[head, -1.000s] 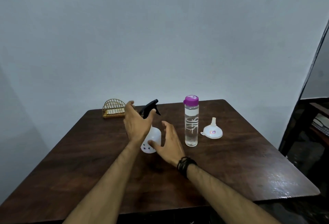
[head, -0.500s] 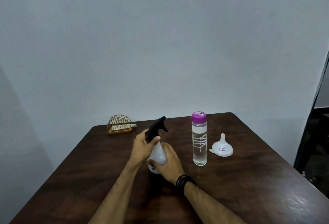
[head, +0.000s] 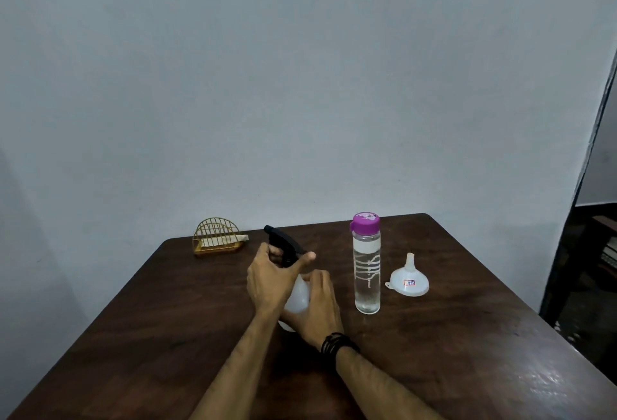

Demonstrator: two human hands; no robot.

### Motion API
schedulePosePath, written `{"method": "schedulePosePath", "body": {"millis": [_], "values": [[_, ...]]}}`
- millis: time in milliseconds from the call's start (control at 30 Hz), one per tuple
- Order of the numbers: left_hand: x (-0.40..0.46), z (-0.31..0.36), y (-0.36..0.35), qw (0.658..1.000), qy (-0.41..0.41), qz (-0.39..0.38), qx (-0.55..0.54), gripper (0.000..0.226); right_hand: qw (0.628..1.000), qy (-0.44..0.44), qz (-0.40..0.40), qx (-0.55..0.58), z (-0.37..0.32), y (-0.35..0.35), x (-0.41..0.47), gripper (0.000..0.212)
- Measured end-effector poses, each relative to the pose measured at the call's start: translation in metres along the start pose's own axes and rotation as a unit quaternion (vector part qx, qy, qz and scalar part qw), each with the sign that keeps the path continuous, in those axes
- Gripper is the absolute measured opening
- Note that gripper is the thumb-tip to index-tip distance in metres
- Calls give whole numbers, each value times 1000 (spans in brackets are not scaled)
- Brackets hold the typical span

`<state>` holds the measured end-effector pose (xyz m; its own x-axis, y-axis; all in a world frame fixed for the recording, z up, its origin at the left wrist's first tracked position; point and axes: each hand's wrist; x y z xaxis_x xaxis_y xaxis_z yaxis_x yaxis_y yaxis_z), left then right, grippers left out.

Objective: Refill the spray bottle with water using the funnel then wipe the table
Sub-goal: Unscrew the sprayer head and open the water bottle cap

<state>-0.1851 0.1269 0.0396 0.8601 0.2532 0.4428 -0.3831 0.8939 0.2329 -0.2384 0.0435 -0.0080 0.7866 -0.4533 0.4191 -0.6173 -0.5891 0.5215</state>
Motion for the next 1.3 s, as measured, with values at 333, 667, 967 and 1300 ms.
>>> {"method": "schedulePosePath", "body": {"millis": [333, 667, 967, 1300], "values": [[-1, -2, 2, 990, 89, 38, -107, 78, 995, -73, -18, 59, 3, -7, 0, 75], [10, -13, -2, 998, 25, 0, -55, 58, 995, -80, -19, 64, 9, -14, 2, 78], [20, -2, 11, 985, 47, 3, -164, 33, 997, -44, 6, 64, 13, -13, -1, 79], [74, 61, 40, 965, 31, 69, -252, 27, 998, -31, 19, 60, 14, -14, -1, 78]]}}
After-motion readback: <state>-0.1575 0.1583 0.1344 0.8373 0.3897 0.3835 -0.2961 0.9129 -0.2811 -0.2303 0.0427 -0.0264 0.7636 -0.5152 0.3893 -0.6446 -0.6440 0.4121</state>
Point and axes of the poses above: each hand's wrist, its own x-axis towards the middle knuckle, its own y-axis out of the back of the hand, z = x × y, and after that the axes turned 13 degrees about z, right-handed
